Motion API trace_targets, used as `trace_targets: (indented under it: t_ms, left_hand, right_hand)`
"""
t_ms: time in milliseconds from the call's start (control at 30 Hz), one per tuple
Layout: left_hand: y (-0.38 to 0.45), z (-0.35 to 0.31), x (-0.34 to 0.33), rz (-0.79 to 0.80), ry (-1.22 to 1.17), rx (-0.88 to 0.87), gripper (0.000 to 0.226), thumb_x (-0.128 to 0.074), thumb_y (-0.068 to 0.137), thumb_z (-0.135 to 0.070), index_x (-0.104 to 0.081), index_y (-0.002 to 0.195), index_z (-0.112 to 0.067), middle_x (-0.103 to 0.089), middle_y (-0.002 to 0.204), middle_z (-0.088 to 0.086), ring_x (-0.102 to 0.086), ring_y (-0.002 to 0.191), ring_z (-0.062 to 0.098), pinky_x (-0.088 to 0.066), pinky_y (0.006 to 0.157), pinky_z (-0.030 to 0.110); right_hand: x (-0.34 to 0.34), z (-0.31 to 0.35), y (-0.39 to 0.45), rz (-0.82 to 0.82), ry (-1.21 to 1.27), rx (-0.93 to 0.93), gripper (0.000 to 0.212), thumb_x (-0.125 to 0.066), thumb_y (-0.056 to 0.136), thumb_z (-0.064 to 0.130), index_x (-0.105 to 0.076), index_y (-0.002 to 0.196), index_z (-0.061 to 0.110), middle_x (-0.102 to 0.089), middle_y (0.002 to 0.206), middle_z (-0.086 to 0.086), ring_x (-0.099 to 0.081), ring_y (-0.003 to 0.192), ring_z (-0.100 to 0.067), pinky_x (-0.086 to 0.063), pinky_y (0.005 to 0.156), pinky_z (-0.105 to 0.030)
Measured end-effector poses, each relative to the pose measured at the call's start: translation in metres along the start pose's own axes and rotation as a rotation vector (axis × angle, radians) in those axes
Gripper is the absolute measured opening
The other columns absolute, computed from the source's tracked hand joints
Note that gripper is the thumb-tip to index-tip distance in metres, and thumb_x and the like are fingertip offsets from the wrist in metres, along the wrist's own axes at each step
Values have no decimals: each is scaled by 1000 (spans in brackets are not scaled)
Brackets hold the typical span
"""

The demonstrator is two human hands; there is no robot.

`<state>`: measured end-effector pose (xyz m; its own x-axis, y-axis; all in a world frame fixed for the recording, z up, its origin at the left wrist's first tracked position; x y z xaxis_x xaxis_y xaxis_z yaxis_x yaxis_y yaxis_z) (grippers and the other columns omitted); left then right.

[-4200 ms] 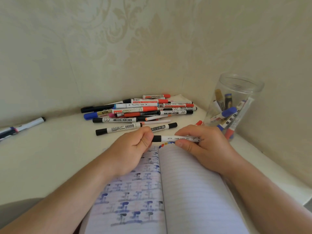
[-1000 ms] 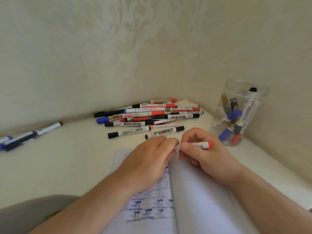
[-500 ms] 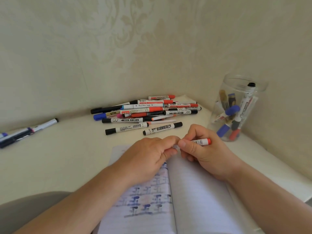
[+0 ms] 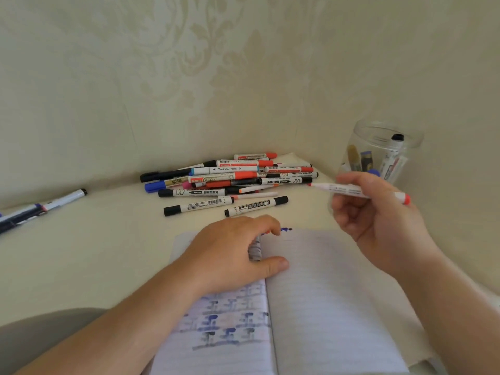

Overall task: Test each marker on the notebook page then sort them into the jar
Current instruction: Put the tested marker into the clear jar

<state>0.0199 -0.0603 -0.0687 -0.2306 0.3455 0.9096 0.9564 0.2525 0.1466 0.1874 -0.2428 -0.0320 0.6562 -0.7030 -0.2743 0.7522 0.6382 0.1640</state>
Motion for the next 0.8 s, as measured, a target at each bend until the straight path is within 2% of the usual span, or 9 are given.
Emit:
trace_targets:
  t_ms: [67,167,233,333,500,667,800]
  left_hand:
    - [2,2,-1,24,43,-25,49,-50,82,-83,-51,124,-58,-49,88,-26,-47,88,-4,-41,76,27]
    - [5,5,-4,52,57,-14,51,-46,80,-86,-58,123,-61,-52,88,-22,-48,89,-4,-40,74,25]
    - [5,6,-6,59,55,-6,52,-45,79,-86,-60,123,-62,-52,88,-21,-49,88,-4,-38,71,23]
    - [6,7,-7,53,58,0,52,-46,79,-86,-59,124,-62,-52,88,-20,-49,88,-5,-37,70,21]
    - [8,6,-7,51,54,13,50,-47,79,-86,-58,123,-65,-52,88,-20,-50,88,-4,-36,69,21]
    - [11,-1,-5,132,159,2,51,-35,85,-81,-34,135,-76,-48,87,-17,-47,84,0,-35,67,26]
    - [16,-3,-3,183,163,23,49,-38,85,-81,-34,134,-79,-48,88,-17,-47,89,3,-40,72,29]
  right_hand:
    - [-3,2,2,61,-162,-21,22,-64,98,22,-78,81,21,-66,72,-14,-58,58,-22,-43,50,-27]
    - [-5,-8,12,62,-506,-28,22,-75,91,6,-65,73,15,-53,54,-8,-44,47,-18,-34,44,-24]
    - [-9,-16,18,66,-589,-92,22,-74,88,1,-58,76,11,-50,51,-4,-41,44,-15,-31,42,-23]
    - [-11,-28,22,33,-662,-174,23,-75,84,2,-58,73,13,-54,51,-3,-45,44,-14,-34,42,-22]
    - [-10,-37,23,-75,-696,-157,33,-77,81,8,-50,63,15,-61,53,-8,-51,43,-16,-40,44,-25]
    - [-9,-38,25,-74,-657,-189,32,-75,84,7,-49,66,13,-64,57,-14,-56,46,-21,-46,47,-29]
    - [-11,-39,24,-81,-684,-180,30,-75,82,7,-51,66,12,-65,57,-14,-56,46,-19,-46,46,-28]
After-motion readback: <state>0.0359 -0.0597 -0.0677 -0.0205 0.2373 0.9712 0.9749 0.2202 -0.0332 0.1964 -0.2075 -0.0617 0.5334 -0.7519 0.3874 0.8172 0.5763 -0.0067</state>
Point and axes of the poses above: each hand's wrist, its own y-axis towards the middle knuckle, its own x-axis out of the back of the hand, z = x × y, the point moved 1 cm from there along y, towards the middle knuckle
